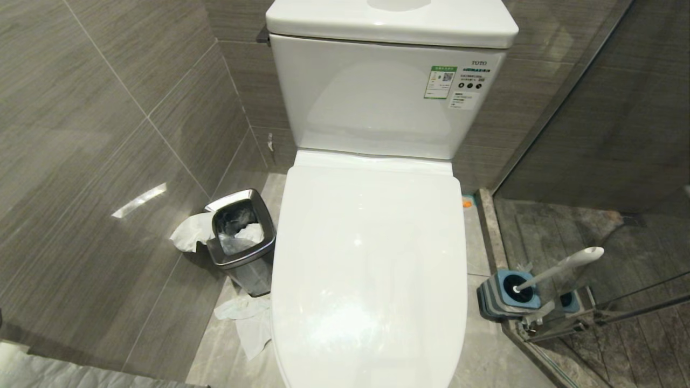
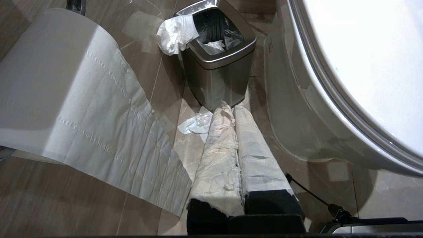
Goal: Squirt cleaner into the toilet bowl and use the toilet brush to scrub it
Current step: Use the left hand to lift the toilet lid slightly
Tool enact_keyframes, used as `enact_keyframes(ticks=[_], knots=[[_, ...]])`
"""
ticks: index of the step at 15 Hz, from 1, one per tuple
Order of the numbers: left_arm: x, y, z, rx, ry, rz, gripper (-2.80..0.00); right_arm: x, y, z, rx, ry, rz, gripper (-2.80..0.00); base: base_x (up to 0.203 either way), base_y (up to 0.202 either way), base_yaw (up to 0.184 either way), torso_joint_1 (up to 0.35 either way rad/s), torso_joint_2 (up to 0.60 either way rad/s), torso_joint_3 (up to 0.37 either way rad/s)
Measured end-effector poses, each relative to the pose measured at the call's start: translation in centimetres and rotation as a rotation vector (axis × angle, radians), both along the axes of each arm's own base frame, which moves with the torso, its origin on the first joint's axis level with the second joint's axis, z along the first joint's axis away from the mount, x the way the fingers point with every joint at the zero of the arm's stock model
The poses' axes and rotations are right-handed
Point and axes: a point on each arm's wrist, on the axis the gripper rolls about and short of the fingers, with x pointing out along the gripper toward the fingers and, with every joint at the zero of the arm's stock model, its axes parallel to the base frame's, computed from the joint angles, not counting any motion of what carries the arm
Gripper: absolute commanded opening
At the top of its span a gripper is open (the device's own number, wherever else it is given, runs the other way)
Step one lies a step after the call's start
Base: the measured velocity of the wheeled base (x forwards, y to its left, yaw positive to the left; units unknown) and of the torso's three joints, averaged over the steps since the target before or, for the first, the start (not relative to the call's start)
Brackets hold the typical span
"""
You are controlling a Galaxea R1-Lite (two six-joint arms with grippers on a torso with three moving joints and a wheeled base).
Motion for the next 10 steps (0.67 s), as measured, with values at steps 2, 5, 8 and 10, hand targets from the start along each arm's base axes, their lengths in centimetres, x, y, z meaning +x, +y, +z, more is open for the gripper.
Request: enact_keyframes(ticks=[2, 5, 8, 10], knots=[[0.0, -0.02, 0.0, 0.018, 0.0, -0.008, -2.8, 0.0, 0.0, 0.02, 0.0, -0.001, 0.0, -2.8, 0.0, 0.0, 0.0, 0.0, 0.0, 0.0], [0.0, -0.06, -0.03, 0.072, 0.001, -0.024, -2.8, 0.0, 0.0, 0.02, 0.0, 0.0, 0.0, -2.8, 0.0, 0.0, 0.0, 0.0, 0.0, 0.0], [0.0, -0.06, -0.04, 0.077, 0.002, -0.027, -2.8, 0.0, 0.01, 0.02, -0.003, -0.001, 0.004, -2.8, 0.0, 0.0, 0.0, 0.0, 0.0, 0.0], [0.0, -0.06, -0.04, 0.077, 0.002, -0.028, -2.8, 0.0, 0.03, 0.01, -0.03, 0.0, 0.011, -2.8, 0.0, 0.0, 0.0, 0.0, 0.0, 0.0]])
